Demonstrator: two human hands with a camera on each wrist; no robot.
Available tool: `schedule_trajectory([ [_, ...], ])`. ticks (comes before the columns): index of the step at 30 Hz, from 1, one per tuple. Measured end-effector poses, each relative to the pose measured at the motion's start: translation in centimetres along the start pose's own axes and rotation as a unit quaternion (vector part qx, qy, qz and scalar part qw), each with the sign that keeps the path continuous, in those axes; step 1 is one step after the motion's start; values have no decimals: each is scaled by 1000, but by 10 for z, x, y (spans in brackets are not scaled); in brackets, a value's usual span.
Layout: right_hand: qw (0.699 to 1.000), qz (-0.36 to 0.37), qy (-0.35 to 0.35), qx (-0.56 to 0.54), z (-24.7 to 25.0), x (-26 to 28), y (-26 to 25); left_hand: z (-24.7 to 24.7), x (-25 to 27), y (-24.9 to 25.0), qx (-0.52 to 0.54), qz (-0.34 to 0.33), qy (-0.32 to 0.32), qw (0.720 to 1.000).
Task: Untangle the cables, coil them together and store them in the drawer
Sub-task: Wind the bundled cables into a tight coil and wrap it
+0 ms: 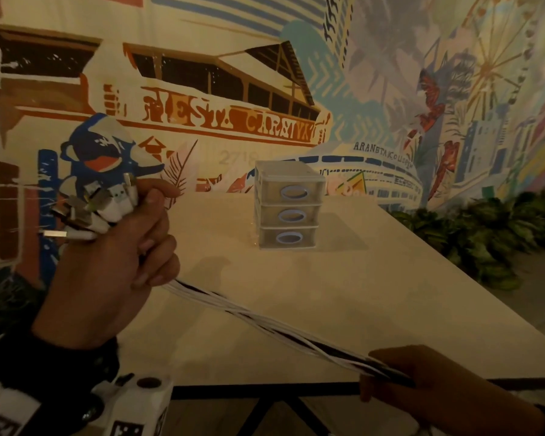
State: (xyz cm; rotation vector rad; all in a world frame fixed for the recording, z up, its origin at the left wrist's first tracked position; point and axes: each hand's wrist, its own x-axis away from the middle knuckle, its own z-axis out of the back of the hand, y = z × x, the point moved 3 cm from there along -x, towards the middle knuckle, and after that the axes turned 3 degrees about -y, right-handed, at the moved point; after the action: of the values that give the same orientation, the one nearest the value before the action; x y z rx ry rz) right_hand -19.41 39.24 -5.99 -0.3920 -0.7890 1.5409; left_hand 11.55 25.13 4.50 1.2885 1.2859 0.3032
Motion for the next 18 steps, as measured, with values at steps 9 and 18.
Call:
schedule_trajectory([
  [9, 999, -48, 2, 16, 7, 9, 16, 24, -10, 20, -35, -35, 4, 999],
  [18, 989, -96, 106, 30, 30, 10, 18, 37, -10, -14, -226, -16, 7, 974],
])
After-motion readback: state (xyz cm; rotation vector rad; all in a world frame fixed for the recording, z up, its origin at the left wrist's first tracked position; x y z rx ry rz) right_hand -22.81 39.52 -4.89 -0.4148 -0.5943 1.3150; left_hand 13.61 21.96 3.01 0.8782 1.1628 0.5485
